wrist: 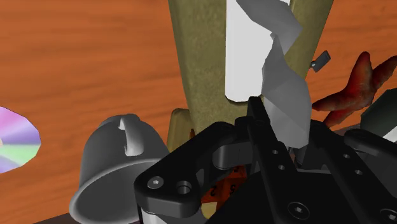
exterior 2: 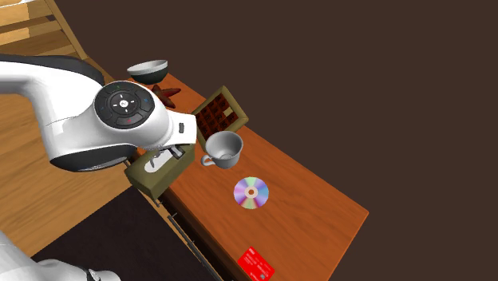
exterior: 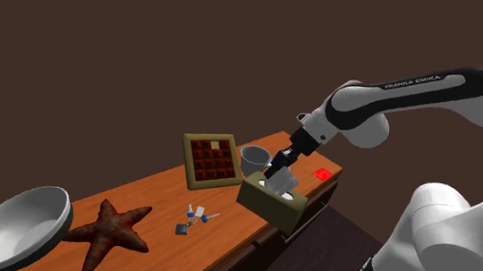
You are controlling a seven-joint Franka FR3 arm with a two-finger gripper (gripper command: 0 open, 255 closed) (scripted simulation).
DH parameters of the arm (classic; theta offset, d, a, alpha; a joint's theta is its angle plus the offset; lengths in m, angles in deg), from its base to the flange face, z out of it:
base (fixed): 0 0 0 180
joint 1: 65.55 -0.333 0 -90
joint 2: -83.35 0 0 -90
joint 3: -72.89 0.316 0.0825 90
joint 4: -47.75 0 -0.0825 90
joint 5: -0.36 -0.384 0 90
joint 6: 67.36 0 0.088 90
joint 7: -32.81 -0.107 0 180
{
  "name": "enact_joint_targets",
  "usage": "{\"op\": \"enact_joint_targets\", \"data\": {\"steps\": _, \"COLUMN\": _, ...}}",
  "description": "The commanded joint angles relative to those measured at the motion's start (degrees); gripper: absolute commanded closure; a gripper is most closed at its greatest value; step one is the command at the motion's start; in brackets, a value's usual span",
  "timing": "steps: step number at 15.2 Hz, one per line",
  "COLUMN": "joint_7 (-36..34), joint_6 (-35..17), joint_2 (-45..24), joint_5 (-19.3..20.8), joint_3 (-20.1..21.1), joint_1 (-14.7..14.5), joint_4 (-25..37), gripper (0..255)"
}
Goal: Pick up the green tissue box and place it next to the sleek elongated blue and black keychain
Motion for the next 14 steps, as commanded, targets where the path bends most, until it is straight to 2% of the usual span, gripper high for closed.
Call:
{"op": "enact_joint_targets", "data": {"steps": 1, "joint_7": -1.53, "joint_6": 1.89, "joint_2": 1.40, "joint_5": 1.26, "joint_3": 0.54, "joint_1": 0.90, "joint_4": 0.59, "gripper": 255}}
{"op": "enact_joint_targets", "data": {"steps": 14, "joint_7": -8.80, "joint_6": 12.64, "joint_2": 6.76, "joint_5": 6.37, "joint_3": 2.42, "joint_1": 4.10, "joint_4": 6.87, "gripper": 255}}
